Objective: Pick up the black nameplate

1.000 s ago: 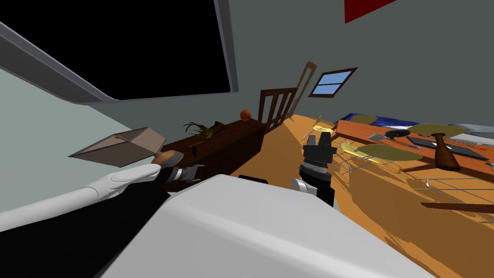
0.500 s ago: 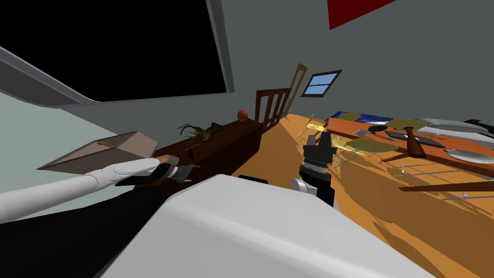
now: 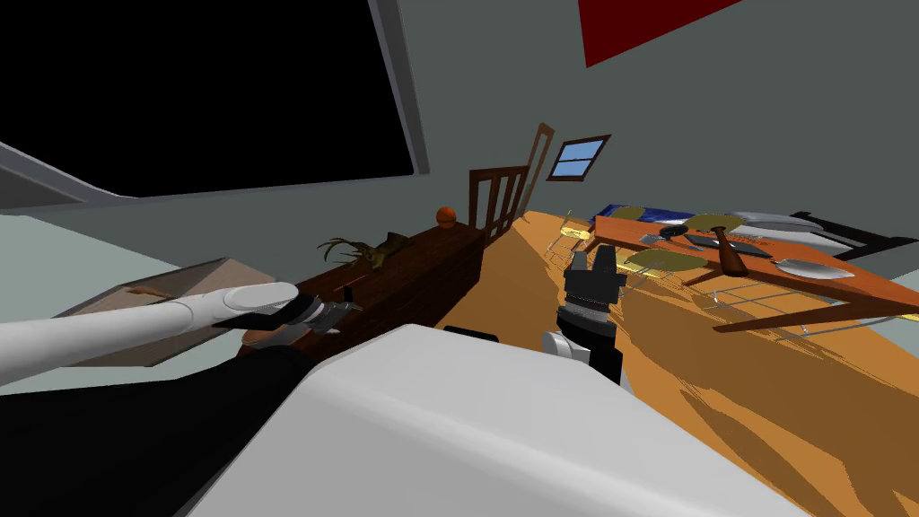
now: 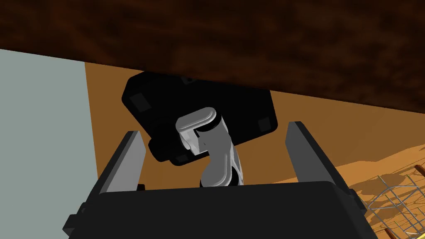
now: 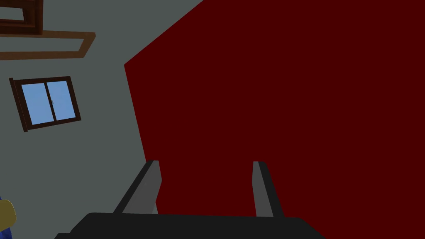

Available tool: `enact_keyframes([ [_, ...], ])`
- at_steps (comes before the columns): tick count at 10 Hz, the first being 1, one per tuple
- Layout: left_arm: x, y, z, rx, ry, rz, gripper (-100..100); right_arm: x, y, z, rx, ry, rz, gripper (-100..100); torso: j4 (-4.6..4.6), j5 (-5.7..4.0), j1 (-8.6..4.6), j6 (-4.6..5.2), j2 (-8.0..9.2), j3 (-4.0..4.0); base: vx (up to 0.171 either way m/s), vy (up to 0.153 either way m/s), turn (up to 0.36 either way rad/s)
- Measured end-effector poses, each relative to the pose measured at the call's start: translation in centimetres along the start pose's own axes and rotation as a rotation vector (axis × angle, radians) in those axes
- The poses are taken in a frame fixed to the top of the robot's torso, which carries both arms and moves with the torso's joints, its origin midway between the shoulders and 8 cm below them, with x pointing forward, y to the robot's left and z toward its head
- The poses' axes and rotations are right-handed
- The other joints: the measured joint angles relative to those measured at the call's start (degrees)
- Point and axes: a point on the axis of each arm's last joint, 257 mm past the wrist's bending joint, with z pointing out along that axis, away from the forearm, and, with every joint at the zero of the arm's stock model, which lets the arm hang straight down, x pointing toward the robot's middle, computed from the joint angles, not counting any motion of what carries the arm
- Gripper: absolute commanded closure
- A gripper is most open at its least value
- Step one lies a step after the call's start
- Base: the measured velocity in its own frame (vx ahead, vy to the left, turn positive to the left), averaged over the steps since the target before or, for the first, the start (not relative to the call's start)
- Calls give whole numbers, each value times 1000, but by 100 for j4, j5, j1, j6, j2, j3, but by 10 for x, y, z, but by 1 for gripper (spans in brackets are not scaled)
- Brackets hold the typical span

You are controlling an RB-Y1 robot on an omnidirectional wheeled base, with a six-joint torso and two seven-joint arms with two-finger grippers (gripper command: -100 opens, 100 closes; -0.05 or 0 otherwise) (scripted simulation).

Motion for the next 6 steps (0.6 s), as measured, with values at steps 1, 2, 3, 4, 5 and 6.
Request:
enact_keyframes([
  [1,14,0,-5,30,32,55,-100,0,0,0,0,0,0,0,-2,4,13,-1,-8,-4,96,197,-176],
  [2,27,-1,-12,57,60,104,-100,0,0,0,0,0,0,0,-4,7,26,-1,-17,-10,96,219,-158],
  [3,36,-3,-16,80,83,147,-100,0,0,0,0,0,0,0,-5,10,35,-2,-20,-11,63,185,-104],
  [4,46,-2,-21,97,105,181,-100,0,0,0,0,0,0,0,-3,9,26,-4,-12,-8,22,77,-28],
  [5,47,-2,-22,99,107,187,0,0,0,0,0,0,0,0,0,3,-10,-7,2,1,6,16,0],
  [6,47,-2,-21,99,107,186,-100,0,0,0,0,0,0,0,3,-5,-36,-7,11,7,22,7,-89],
])
